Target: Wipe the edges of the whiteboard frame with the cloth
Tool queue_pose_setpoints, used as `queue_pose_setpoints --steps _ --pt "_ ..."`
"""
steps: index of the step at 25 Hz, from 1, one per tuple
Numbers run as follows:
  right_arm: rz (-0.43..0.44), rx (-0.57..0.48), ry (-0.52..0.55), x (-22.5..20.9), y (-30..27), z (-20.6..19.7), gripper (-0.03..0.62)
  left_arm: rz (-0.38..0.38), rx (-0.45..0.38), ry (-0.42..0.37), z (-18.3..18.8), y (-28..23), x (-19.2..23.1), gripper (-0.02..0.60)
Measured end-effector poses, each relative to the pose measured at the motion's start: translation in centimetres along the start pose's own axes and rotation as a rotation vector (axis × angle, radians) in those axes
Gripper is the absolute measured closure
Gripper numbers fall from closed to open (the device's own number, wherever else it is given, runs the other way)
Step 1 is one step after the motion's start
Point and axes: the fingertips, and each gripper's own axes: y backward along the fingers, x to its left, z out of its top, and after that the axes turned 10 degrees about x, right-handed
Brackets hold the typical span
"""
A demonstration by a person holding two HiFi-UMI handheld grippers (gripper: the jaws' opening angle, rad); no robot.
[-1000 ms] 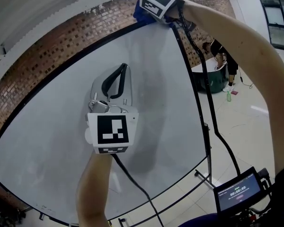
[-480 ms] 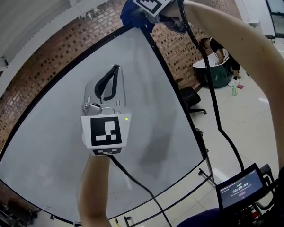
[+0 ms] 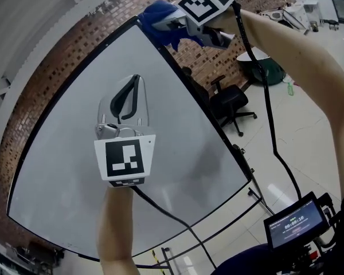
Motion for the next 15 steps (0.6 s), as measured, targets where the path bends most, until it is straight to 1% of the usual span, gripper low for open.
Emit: queue_pose_setpoints --steps 3,5,15 --pt "0.102 -0.085 -0.013 1.5 0.1 -0.2 0.398 -0.011 0.021 -0.006 0.0 0.0 -0.1 0.577" --pt "0.151 -0.113 -0.026 2.2 0.2 -0.7 0.398 -0.014 0.032 -0.011 -0.1 0.1 -0.3 0.577" --pt "0.234 -0.163 -0.087 4.1 -0.2 -3.6 0.398 -0.053 0.094 0.012 -1.9 0.6 -2.4 0.577"
